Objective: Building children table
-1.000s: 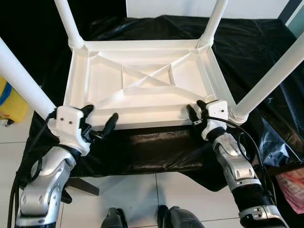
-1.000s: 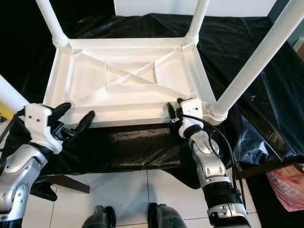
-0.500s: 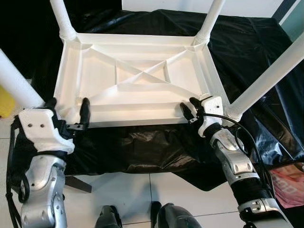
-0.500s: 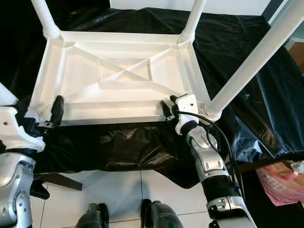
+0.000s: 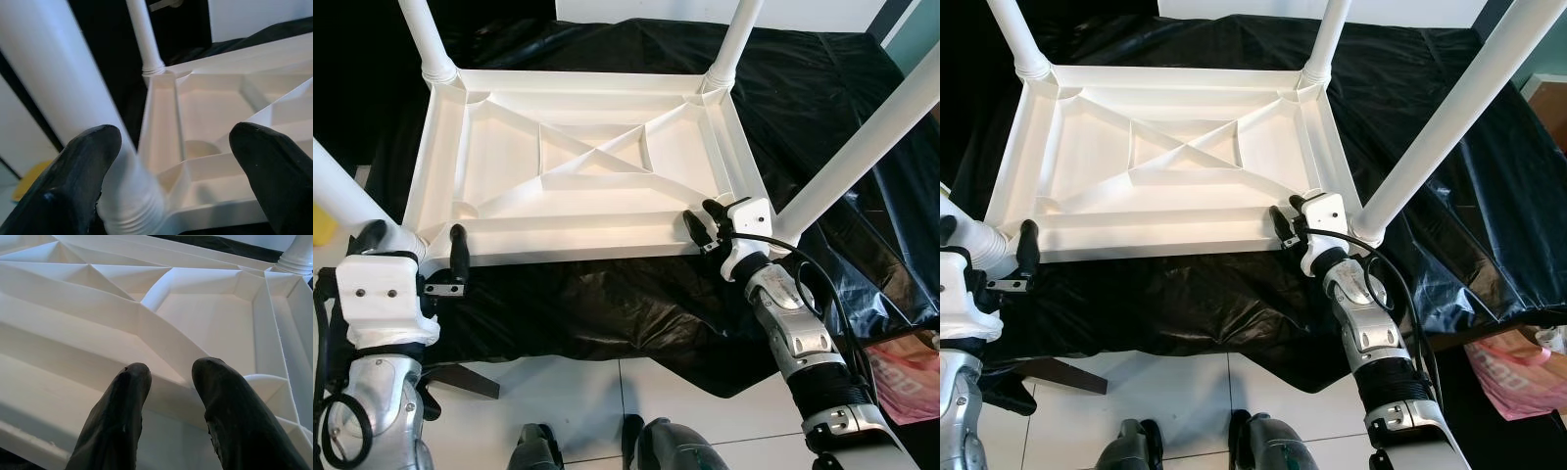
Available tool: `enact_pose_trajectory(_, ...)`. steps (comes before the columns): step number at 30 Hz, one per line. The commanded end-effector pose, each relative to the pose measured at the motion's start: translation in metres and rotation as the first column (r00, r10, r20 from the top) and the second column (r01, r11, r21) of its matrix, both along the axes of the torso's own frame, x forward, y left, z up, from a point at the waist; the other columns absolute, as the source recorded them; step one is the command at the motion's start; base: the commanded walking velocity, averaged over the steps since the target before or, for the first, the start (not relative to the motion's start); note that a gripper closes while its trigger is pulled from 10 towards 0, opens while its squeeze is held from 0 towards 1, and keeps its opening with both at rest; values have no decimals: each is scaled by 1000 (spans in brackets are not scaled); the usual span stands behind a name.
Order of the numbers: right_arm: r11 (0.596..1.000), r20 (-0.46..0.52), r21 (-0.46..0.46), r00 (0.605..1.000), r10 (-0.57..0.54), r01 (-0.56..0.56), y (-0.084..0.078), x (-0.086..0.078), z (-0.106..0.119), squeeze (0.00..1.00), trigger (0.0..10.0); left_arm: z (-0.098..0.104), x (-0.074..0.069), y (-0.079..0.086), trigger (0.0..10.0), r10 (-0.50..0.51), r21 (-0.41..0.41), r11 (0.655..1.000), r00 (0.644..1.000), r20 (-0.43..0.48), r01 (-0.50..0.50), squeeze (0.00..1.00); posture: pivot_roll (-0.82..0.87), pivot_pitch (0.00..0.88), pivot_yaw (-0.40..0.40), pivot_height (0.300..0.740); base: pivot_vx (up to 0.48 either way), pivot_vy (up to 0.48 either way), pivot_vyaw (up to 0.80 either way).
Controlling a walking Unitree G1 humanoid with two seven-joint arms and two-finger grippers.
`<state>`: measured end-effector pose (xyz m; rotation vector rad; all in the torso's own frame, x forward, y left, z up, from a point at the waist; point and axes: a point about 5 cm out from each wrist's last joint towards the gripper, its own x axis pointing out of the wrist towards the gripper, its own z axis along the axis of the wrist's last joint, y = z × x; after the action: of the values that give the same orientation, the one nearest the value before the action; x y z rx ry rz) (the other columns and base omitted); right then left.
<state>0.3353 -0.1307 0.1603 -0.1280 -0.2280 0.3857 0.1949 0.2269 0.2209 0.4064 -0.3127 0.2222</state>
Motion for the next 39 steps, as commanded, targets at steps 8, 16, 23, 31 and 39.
enact_pose_trajectory(8,999,-84,18,996,-43,45,-1,1,-19,0,10000,-2,-35,25,10000,558,-128,827,827,69,-548,0,86,243,-124,740,0,0,0)
enact_pose_trajectory(16,999,-85,17,995,-43,45,-1,2,-20,0,10000,9,-52,46,10000,687,-100,726,724,63,-680,0,95,246,-124,740,0,0,0)
enact_pose_trajectory(23,999,-81,22,996,-45,47,1,3,-19,0,10000,24,-57,69,10000,744,5,662,658,116,-750,0,97,243,-119,740,0,0,0)
enact_pose_trajectory(31,990,-54,57,991,-123,126,-1,0,-17,0,10000,39,-48,113,10000,816,-40,571,562,137,-820,0,84,222,-110,740,0,0,0)
enact_pose_trajectory(39,981,-32,128,989,-142,145,16,-25,-20,0,10000,43,-7,145,10000,815,-137,579,564,131,-804,0,56,183,-96,740,0,0,0)
